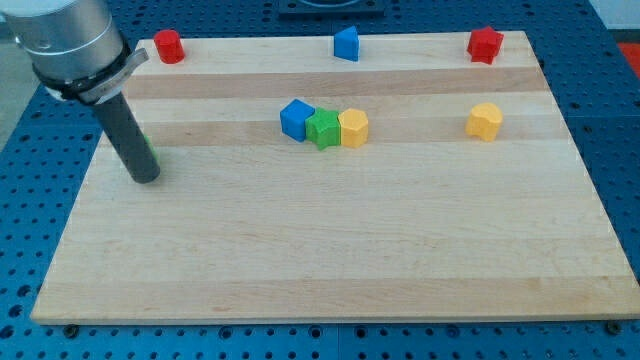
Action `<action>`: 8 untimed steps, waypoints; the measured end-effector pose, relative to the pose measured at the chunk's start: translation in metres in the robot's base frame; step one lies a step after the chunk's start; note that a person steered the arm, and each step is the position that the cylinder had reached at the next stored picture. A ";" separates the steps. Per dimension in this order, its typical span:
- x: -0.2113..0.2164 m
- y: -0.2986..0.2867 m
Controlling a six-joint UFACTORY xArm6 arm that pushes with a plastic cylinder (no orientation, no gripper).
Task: Slightly move the blue cube downwards
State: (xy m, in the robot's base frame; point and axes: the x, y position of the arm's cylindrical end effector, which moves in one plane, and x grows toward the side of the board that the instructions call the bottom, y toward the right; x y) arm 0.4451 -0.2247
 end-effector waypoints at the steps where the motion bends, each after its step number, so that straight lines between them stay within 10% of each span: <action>1: -0.018 0.000; 5: -0.004 0.042; 8: -0.078 0.098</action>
State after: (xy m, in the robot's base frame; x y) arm 0.3672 -0.1272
